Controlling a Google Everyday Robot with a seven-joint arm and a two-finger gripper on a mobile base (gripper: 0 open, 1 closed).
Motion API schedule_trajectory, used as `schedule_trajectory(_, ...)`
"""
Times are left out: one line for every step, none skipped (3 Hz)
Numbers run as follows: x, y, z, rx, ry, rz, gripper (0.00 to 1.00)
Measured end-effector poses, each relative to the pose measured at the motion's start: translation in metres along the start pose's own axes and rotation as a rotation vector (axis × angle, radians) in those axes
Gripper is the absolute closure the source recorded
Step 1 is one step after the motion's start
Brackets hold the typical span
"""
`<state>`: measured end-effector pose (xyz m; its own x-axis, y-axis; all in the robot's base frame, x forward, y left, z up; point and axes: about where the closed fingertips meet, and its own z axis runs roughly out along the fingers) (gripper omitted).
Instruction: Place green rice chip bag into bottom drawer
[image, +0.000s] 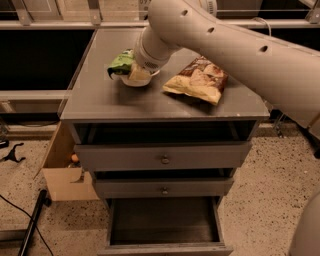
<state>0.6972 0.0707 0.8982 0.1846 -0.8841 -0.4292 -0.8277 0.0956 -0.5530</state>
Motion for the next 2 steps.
schedule_trajectory(0.0074, 0.0027, 0.0067, -0.001, 0.001, 0.001, 1.00)
schedule_trajectory(0.0074, 0.0027, 0.0067, -0.001, 0.001, 0.001, 0.81)
